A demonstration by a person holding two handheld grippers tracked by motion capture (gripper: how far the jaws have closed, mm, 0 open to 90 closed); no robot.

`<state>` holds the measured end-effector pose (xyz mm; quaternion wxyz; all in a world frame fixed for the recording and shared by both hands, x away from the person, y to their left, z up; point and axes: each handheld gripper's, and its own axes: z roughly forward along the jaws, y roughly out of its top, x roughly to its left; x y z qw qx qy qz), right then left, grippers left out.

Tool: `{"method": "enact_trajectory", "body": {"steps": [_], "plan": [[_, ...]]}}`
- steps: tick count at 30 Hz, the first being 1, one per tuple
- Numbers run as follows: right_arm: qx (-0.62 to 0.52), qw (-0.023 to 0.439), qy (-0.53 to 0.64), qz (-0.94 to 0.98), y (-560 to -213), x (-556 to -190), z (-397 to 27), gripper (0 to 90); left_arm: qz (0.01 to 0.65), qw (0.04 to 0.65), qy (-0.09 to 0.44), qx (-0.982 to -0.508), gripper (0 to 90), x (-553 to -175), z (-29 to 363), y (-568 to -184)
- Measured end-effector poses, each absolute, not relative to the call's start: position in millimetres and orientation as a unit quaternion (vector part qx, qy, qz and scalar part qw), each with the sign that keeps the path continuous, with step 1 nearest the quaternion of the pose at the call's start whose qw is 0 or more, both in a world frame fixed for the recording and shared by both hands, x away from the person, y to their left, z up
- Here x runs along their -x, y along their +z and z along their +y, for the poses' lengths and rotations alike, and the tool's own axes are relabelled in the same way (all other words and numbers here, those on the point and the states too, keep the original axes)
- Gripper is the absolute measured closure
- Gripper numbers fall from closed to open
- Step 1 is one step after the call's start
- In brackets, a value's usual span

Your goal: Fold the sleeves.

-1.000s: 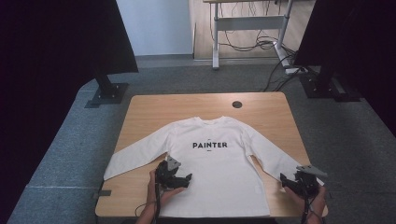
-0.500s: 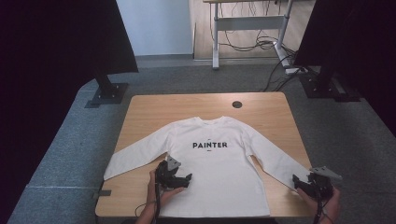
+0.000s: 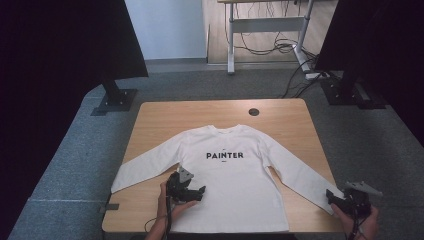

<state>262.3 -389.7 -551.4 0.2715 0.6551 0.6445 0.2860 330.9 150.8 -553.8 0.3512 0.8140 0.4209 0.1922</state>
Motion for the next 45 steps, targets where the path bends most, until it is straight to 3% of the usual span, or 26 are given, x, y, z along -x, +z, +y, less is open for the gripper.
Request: {"method": "enact_trajectory", "body": {"steps": [9, 14, 17, 22, 37, 45], "plan": [[-0.674, 0.244, 0.294, 0.632, -555, -261, -401, 31.9, 0.421, 0.351, 0.192, -0.814, 12.6, -331, 151, -554], [-0.669, 0.210, 0.325, 0.634, -554, -259, -402, 54.7, 0.421, 0.351, 0.192, -0.814, 12.6, -331, 151, -554], [-0.656, 0.252, 0.286, 0.651, -549, -258, -395, 73.1, 0.421, 0.351, 0.192, -0.814, 12.6, -331, 151, -554], [-0.640, 0.251, 0.283, 0.669, -548, -261, -387, 85.1, 0.421, 0.351, 0.192, -0.814, 12.6, -331, 151, -554], [-0.637, 0.298, 0.338, 0.625, -529, -252, -385, 86.6, 0.420, 0.351, 0.192, -0.814, 12.5, -331, 151, -554], [-0.613, 0.278, 0.380, 0.635, -524, -255, -369, 86.6, 0.420, 0.352, 0.192, -0.814, 12.6, -331, 151, -554]]}}
